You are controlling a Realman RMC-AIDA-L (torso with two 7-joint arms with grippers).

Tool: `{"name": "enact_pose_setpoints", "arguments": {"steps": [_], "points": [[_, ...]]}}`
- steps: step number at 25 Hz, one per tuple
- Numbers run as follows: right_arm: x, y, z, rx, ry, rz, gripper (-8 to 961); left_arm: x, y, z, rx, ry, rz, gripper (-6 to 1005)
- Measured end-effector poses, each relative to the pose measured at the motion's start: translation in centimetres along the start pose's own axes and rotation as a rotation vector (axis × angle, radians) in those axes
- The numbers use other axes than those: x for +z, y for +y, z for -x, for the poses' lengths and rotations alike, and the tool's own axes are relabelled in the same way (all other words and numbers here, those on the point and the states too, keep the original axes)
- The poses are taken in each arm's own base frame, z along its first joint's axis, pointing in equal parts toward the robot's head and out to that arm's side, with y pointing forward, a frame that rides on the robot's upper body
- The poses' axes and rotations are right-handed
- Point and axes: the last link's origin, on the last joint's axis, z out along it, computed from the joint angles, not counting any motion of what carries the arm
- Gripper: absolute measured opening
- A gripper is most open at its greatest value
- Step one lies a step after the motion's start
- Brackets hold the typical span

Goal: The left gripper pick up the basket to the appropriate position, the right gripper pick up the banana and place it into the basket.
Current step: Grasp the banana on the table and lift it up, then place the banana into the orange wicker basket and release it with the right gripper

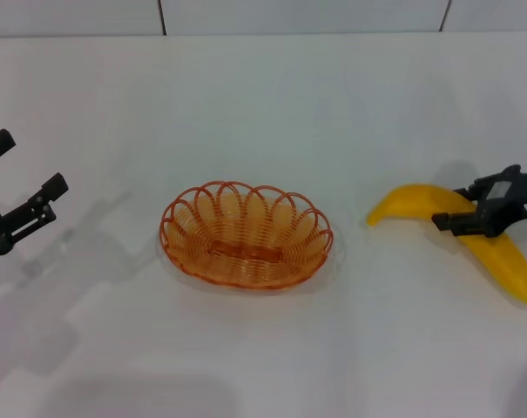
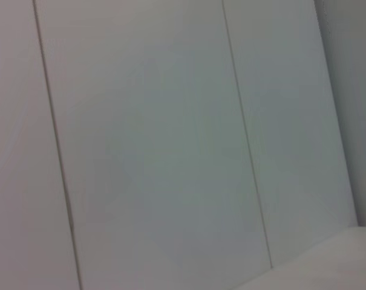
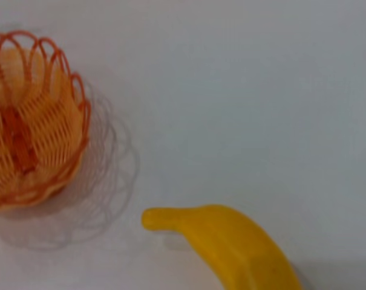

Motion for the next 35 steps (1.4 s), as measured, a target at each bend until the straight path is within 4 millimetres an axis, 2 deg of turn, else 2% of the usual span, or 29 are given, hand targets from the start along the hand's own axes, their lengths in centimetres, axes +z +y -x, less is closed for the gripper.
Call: {"name": "enact_pose_setpoints", "arguments": {"steps": [3, 7, 11, 13, 14, 18, 22, 23, 30, 35], "points": [[-0.6, 0.0, 0.8, -0.012, -0.033, 0.002, 507, -0.1, 0.0, 0.0, 0.000, 0.001, -0.005, 865], [-2.4, 0.3, 3.0, -0.048, -0.119, 0.015, 511, -0.3, 0.1, 0.1, 0.004, -0.002, -0.009, 865], [-3.9, 1.9, 5.8, -0.113, -0.259, 0.110, 515, -0.6, 0.1, 0.2, 0.005, -0.007, -0.012, 865], [-4.2, 4.0, 7.8, -0.211, -0.342, 0.223, 516, -1.1, 0.3, 0.5, 0.001, -0.023, -0.011, 865], [-4.2, 4.0, 7.8, -0.211, -0.342, 0.223, 517, -1.1, 0.3, 0.5, 0.001, -0.023, -0.011, 865], [-3.1, 6.3, 9.6, -0.312, -0.353, 0.323, 521, -1.6, 1.1, 1.1, -0.011, -0.077, 0.049, 865], [-1.9, 7.5, 10.8, -0.372, -0.321, 0.363, 525, -1.3, 1.5, 1.3, -0.040, -0.129, 0.140, 865], [-1.6, 7.8, 11.1, -0.388, -0.312, 0.369, 526, -1.0, 1.4, 0.9, -0.095, -0.173, 0.234, 865], [1.0, 9.9, 13.6, -0.496, -0.234, 0.367, 532, -0.9, 0.8, 0.6, -0.132, -0.199, 0.254, 865], [3.7, 12.4, 15.4, -0.552, -0.174, 0.358, 537, -1.0, 0.9, 0.7, -0.131, -0.201, 0.248, 865]]}}
